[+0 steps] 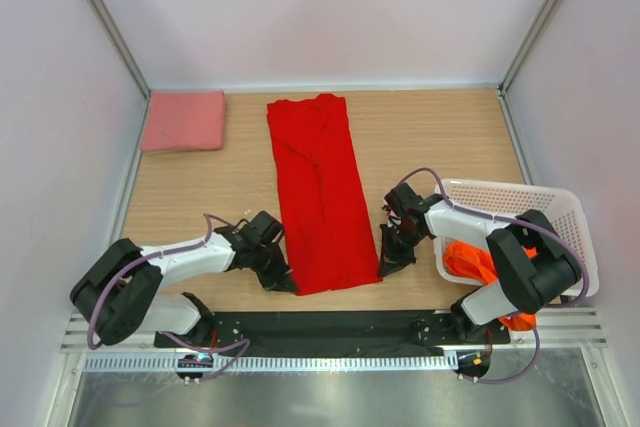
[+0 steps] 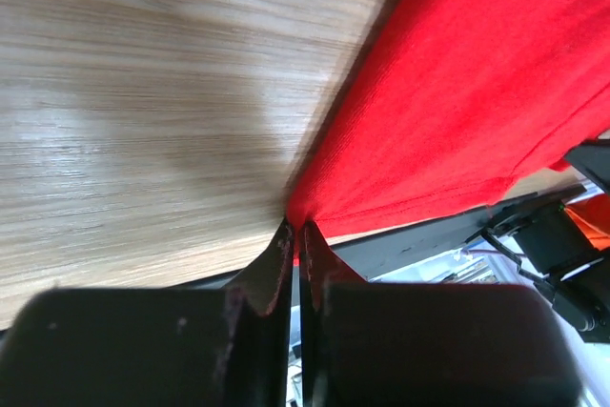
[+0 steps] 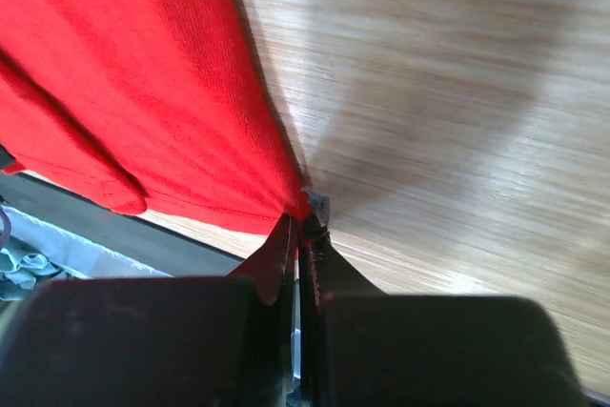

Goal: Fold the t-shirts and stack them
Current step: Fold the tshirt

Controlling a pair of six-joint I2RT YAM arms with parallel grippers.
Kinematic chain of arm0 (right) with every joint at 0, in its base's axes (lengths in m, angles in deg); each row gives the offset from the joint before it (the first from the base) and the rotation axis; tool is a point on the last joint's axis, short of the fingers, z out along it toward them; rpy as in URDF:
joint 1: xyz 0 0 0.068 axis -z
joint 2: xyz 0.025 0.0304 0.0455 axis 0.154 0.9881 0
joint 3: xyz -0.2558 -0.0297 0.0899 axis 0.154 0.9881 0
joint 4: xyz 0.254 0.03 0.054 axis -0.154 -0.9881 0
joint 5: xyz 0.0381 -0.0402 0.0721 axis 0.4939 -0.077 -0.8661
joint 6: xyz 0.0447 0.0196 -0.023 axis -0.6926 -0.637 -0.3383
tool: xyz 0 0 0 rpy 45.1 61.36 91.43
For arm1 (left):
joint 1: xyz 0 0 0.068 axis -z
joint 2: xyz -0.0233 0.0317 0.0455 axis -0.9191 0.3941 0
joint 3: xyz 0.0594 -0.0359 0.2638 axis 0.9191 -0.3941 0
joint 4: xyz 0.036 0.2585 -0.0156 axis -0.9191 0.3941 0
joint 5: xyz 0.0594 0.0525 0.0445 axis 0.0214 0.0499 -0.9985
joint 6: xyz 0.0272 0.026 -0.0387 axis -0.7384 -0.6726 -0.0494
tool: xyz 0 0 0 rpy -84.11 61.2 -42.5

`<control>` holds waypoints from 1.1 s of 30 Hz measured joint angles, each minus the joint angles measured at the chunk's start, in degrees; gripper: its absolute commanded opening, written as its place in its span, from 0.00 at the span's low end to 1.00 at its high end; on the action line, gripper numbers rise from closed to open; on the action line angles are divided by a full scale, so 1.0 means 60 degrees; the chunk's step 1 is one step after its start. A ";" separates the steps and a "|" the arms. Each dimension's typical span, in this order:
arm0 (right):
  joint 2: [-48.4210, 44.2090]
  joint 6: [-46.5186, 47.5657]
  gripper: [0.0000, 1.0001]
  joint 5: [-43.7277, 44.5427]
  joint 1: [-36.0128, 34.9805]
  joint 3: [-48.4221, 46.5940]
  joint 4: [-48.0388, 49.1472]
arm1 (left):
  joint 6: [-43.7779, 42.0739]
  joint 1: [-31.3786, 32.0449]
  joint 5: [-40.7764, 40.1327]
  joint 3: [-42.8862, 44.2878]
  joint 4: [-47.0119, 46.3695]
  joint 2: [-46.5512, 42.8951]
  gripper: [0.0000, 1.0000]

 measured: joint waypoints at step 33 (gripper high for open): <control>-0.1104 -0.0561 0.02 0.0251 0.0168 -0.2492 -0.0648 | -0.1180 -0.1147 -0.1701 0.2430 0.2794 -0.2160 0.00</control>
